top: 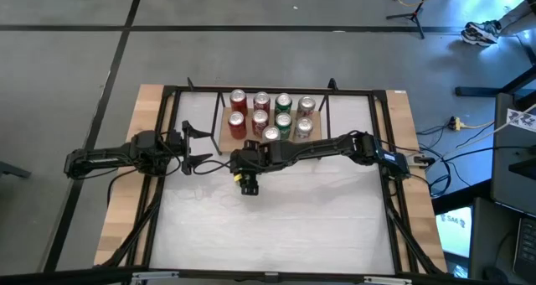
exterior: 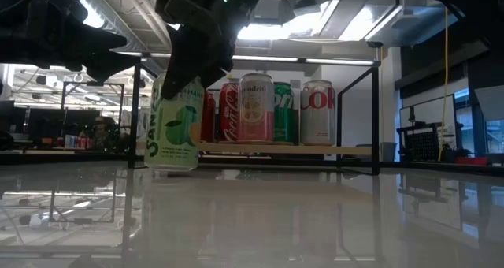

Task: Place canned beverage on shelf
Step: Put the light green soda can on the shelf

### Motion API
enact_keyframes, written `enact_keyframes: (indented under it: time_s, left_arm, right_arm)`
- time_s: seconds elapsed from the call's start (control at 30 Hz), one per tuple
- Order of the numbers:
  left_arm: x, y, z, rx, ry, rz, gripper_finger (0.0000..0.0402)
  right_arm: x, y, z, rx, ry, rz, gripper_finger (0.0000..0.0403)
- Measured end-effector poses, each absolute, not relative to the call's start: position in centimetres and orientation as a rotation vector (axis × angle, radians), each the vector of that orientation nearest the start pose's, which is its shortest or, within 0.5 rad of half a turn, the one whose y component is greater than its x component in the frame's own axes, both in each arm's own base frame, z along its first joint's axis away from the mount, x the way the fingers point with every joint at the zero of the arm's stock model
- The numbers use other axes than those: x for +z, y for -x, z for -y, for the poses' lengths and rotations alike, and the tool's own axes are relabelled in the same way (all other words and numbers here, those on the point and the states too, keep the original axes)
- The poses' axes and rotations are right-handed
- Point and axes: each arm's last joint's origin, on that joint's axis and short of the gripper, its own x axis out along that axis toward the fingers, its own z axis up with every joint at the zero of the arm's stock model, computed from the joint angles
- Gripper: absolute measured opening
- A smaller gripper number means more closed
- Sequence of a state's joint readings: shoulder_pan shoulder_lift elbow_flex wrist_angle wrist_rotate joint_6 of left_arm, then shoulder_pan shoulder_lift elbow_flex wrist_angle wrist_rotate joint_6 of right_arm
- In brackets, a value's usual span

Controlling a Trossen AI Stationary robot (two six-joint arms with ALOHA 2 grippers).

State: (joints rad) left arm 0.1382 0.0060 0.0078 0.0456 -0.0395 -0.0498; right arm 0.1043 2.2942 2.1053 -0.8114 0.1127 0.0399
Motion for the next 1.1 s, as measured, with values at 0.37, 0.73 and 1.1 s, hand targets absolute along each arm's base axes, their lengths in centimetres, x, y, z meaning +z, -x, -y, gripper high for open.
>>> enact_keyframes:
  time_s: [0.37,0.73,1.1]
  left_arm:
    - [17.01,-9.64,-1.46,0.177,0.047,0.051,0.0350]
    - [17.01,-9.64,-1.46,0.176,0.047,0.052,0.0350]
    - [17.01,-9.64,-1.45,0.176,0.047,0.052,0.0350]
  right_arm:
    - [23.31,-49.65,-4.93,0.004,0.097,-0.994,0.0340]
    - [23.61,-49.64,-4.94,0.011,0.101,-0.983,0.0393]
    - [23.54,-49.61,-5.02,0.054,0.122,-0.989,0.0388]
